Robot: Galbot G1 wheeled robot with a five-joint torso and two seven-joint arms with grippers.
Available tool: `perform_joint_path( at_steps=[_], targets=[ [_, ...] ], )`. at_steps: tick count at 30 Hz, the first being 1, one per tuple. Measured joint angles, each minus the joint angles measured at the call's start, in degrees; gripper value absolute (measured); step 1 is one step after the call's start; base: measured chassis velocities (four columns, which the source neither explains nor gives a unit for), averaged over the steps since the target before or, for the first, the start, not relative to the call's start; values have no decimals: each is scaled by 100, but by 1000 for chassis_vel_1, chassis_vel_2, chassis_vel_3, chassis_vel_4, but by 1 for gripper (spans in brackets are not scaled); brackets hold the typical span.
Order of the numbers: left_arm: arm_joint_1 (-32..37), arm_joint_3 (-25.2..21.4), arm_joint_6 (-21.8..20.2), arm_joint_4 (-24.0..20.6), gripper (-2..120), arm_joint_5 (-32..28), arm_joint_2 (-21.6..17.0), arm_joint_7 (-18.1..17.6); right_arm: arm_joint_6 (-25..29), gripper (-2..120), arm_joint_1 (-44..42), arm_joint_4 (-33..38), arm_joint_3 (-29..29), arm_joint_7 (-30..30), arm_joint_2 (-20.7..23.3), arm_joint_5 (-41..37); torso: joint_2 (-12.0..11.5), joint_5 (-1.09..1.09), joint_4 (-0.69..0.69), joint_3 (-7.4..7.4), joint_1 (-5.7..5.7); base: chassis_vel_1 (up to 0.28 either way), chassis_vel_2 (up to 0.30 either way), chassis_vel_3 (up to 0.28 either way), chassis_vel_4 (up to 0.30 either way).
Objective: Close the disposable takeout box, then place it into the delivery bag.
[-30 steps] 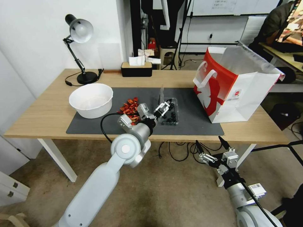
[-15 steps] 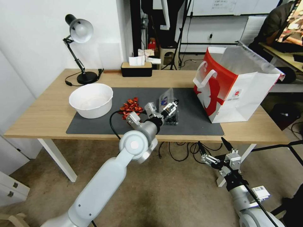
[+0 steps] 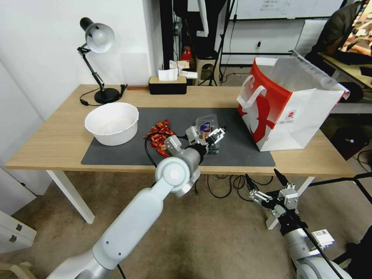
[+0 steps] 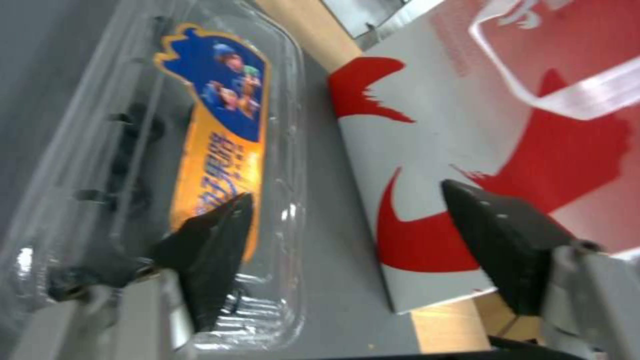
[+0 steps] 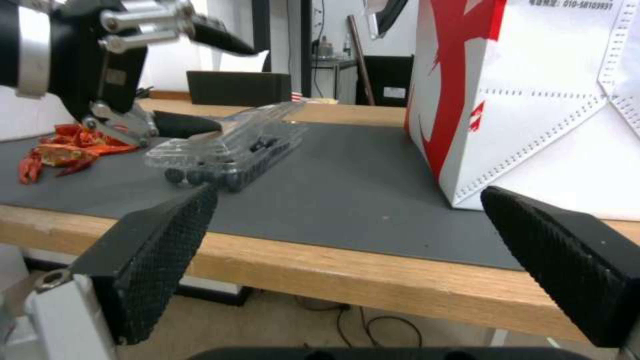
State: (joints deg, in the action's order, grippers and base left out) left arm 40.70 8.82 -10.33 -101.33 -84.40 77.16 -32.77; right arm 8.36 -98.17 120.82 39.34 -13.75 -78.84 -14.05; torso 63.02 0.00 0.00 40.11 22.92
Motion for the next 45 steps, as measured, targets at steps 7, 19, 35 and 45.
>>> perform_joint_path(
  at_steps=[7,19,35,45],
  targets=[
    [19,47,-45,68,44,36,-44,-134,29,100,19,-59,-13,-3,-15,16,0,-1,0,0,0,0,0,0,0],
    [-21,156,-151,51,0,248,-148,-427,21,100,71,-42,-42,-10,12,10,0,0,0,0,0,0,0,0,0],
    [-22,329,-297,-2,0,558,-231,-508,-849,100,570,373,-179,358,560,-1878,0,0,0,0,0,0,0,0,0],
    [-16,335,-316,-10,0,625,-352,-536,-1539,100,1640,539,-376,1270,1460,-4418,0,-1,0,0,0,0,0,0,0]
  ],
)
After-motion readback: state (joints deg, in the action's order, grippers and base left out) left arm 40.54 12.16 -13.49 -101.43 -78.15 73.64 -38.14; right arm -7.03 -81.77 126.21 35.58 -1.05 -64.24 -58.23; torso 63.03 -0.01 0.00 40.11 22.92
